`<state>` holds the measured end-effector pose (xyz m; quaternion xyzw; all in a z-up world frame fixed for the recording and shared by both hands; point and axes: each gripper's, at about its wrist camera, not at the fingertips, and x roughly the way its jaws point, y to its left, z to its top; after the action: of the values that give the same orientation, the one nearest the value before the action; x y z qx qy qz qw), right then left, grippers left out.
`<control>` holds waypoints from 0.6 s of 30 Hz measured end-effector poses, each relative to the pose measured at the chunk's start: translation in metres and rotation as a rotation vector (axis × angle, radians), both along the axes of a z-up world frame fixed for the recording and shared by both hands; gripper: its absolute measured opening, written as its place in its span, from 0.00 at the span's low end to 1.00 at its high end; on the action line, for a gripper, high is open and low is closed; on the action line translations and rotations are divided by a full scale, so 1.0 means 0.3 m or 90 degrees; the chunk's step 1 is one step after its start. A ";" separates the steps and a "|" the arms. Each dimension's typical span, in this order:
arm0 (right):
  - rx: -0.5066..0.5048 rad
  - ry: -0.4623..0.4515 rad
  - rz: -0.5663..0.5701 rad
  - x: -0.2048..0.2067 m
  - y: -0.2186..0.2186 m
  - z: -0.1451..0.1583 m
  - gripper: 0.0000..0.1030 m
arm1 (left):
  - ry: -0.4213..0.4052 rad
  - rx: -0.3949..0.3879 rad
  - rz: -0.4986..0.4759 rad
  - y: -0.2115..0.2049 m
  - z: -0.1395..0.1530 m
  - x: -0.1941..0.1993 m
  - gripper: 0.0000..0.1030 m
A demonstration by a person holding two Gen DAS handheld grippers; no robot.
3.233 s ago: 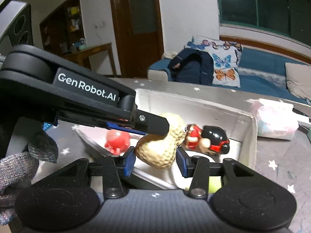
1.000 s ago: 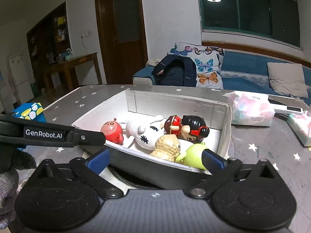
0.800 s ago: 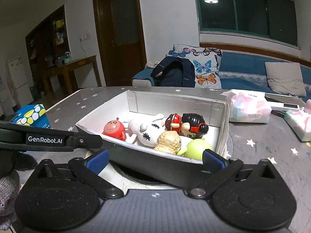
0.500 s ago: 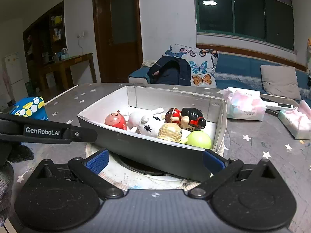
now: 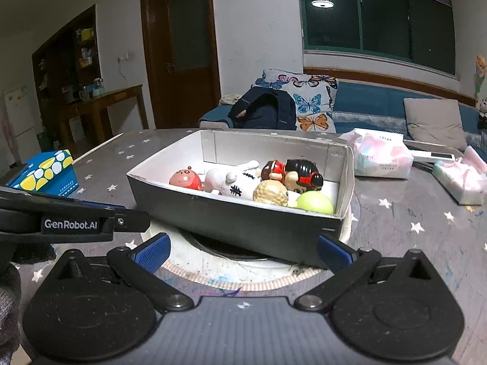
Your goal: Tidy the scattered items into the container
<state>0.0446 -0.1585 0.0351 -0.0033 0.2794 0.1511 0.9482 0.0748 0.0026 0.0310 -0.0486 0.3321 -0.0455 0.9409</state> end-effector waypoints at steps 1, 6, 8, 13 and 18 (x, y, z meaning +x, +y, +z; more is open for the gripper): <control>0.001 0.002 0.000 -0.001 -0.001 -0.003 1.00 | 0.001 0.001 0.000 -0.001 -0.002 -0.002 0.27; 0.006 0.007 -0.001 -0.005 -0.002 -0.013 1.00 | 0.009 0.003 -0.001 -0.007 -0.014 -0.011 0.27; 0.009 0.011 -0.001 -0.003 -0.001 -0.017 1.00 | 0.012 0.002 -0.001 -0.006 -0.017 -0.016 0.27; 0.012 0.018 0.000 -0.003 0.004 -0.028 1.00 | 0.011 0.010 0.001 -0.010 -0.021 -0.018 0.27; 0.014 0.022 0.004 -0.001 0.010 -0.035 1.00 | 0.011 0.017 0.004 -0.013 -0.024 -0.018 0.27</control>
<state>0.0442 -0.1556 0.0246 0.0092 0.2940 0.1571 0.9428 0.0694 -0.0013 0.0240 -0.0376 0.3404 -0.0381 0.9388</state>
